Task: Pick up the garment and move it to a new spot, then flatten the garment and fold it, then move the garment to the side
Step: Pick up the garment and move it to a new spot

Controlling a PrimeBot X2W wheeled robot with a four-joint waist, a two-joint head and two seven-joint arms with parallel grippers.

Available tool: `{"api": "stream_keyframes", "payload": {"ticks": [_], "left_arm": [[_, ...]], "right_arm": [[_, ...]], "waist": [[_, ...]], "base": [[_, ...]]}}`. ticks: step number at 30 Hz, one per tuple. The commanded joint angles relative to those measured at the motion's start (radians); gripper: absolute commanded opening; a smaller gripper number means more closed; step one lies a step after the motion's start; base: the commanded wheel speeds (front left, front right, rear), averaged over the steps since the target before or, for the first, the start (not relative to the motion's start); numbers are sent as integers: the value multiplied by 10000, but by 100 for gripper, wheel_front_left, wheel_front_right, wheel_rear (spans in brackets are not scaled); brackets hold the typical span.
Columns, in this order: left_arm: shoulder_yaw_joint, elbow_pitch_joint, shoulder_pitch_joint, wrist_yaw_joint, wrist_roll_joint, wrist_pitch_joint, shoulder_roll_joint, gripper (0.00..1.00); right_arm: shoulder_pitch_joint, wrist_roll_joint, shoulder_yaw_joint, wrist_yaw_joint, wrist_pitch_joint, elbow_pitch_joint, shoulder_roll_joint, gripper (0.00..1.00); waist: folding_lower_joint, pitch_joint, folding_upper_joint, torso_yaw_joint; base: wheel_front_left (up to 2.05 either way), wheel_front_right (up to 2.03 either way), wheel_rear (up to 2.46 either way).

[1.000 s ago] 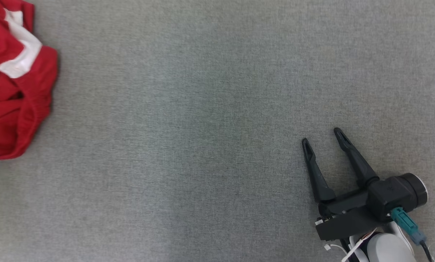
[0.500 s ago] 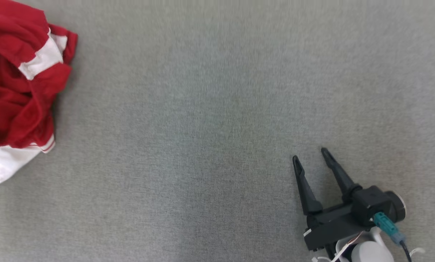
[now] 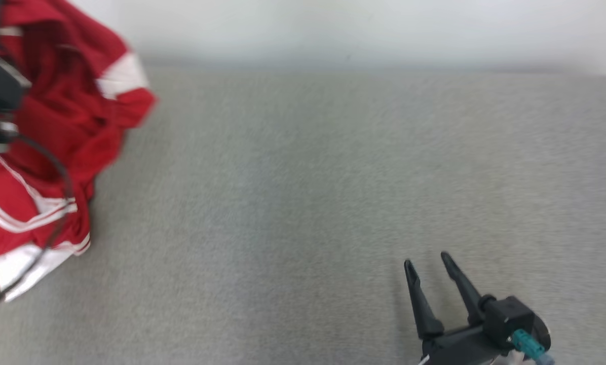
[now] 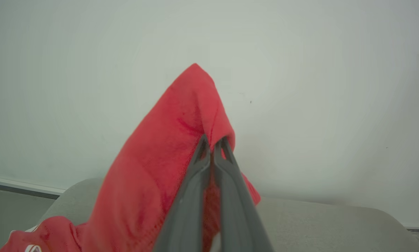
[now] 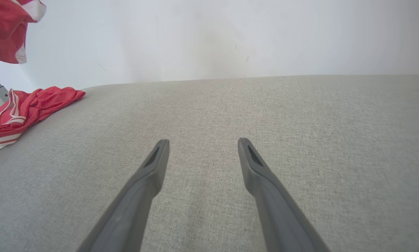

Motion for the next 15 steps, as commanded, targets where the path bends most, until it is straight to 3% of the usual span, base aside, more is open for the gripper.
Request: {"api": "stream_keyframes", "payload": {"ticks": [1,9,15], "left_arm": [[-164,-108,-63,-99,-73,48,-174,0],[-984,-771,469,-463,-439,190,-1012,0],[-1615,-1084,1405,-557,-170,-419,-1691,0]], "right_arm": [[232,106,72,-19,-66,61,18,100],[492,310,175,-19,-24,94,14,100],[579,178,154,-19,126,-3,14,100]], "waist": [[0,-1043,0,-951],[0,-1499,0,-2089],[0,-1582,0,-2961]], "base": [[0,0,0],[0,0,0],[0,0,0]]}}
